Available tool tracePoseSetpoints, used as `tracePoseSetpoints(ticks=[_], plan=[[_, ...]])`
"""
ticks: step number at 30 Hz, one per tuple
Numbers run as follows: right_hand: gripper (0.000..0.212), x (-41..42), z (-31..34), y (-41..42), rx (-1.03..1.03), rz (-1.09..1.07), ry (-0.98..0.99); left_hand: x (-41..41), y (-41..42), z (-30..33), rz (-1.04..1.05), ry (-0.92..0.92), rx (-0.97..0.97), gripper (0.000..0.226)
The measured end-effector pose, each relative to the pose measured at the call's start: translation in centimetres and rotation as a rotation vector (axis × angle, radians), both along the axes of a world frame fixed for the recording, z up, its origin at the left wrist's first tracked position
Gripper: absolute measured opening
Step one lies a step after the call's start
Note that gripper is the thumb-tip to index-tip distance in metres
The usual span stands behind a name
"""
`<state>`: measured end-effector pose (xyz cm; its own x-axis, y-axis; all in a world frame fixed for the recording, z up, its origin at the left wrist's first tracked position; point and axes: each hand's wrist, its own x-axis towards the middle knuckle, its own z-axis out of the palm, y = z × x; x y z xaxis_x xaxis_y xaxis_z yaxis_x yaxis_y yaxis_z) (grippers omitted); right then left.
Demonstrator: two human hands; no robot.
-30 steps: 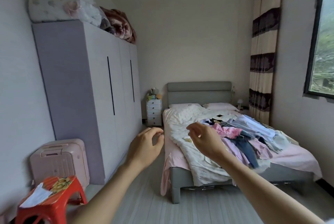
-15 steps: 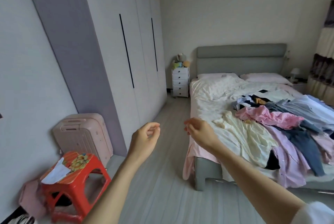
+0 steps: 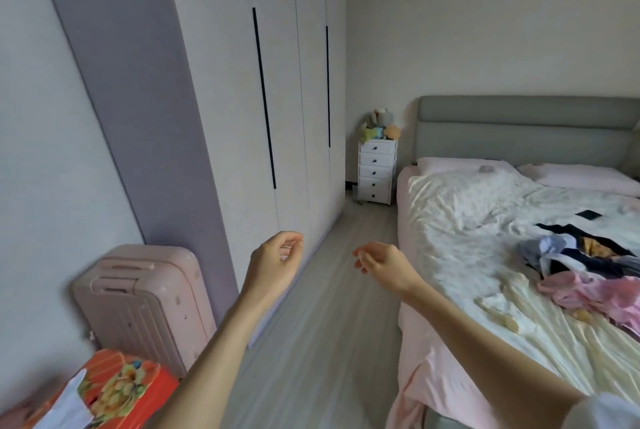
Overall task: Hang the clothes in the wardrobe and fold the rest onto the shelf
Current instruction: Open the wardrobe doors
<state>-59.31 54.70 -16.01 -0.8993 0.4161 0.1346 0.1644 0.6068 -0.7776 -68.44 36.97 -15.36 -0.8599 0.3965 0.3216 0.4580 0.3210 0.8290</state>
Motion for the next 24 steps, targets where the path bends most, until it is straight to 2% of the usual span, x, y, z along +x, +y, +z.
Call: tracePoseSetpoints(ticks=[13,19,24], plan=[[0.026,-25.2,-3.0,17.4,-0.057,-0.032,-0.063,-26.1,18.3,-2.5,-0.092,-0.085,-0.072,0.016],[0.026,-39.2,-1.8,27.2,-0.056,0.036,-0.069,-39.7,26.9,-1.0,0.013,-0.099,-0.06,0.018],[0.025,-51.5,-0.7,31.8,-0.092,0.113,-0.046,-49.9,30.5,0.3,0.1,-0.058,-0.067,0.018]])
